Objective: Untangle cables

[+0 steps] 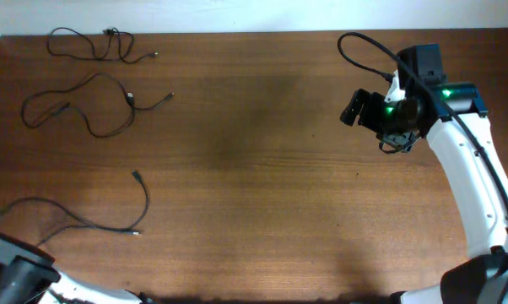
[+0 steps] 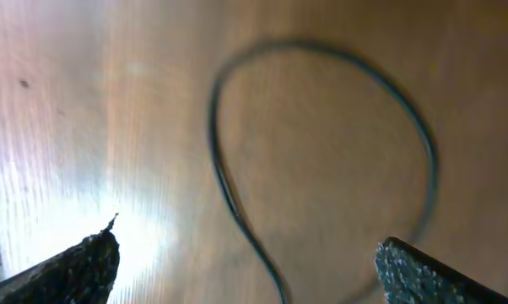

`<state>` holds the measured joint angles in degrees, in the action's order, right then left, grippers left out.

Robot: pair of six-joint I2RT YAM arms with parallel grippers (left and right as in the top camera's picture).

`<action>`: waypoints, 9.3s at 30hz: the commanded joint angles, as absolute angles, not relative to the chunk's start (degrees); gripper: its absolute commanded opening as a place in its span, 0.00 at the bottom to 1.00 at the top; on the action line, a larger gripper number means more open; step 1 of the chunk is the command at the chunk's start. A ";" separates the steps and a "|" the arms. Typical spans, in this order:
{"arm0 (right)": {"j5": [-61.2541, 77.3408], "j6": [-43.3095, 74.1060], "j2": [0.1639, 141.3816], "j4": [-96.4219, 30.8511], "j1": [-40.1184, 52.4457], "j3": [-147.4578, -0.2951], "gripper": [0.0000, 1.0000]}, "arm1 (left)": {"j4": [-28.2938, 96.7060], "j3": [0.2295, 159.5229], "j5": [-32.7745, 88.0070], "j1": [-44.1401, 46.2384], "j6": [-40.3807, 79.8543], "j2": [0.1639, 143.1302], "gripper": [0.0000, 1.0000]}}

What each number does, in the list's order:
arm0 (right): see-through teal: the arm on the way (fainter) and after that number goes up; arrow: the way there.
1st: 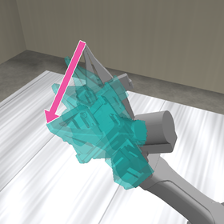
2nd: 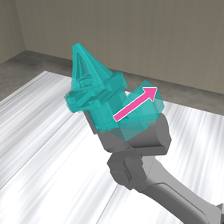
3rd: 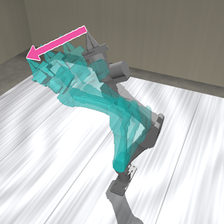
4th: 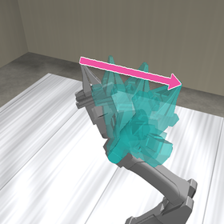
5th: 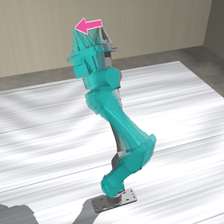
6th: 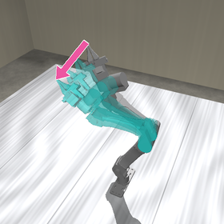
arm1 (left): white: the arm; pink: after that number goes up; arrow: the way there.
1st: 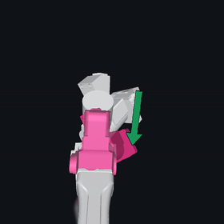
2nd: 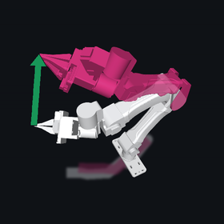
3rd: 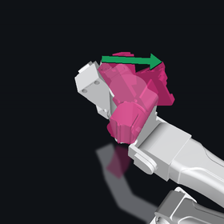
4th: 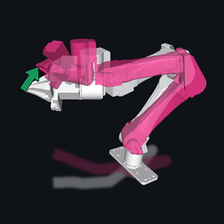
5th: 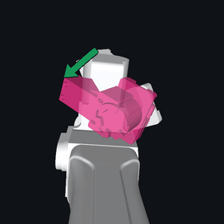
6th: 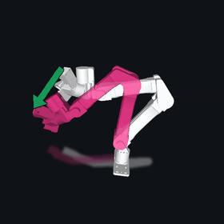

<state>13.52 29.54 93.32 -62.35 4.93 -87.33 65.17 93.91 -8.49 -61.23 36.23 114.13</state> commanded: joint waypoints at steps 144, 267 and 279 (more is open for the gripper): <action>16.27 28.71 93.93 -63.68 4.93 -88.18 0.99 | 39.64 57.04 16.99 -32.88 45.39 106.80 0.79; 11.09 -5.65 0.25 -3.68 -1.96 -0.32 0.98 | 23.20 57.41 20.12 -3.77 9.93 76.90 0.99; 3.99 0.45 0.25 -4.56 -1.96 -0.34 0.98 | 23.20 57.41 20.12 -3.79 9.93 76.90 0.99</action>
<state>6.22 -1.48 0.80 -3.90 -1.63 -0.69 23.27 57.25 20.51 -3.70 11.09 77.60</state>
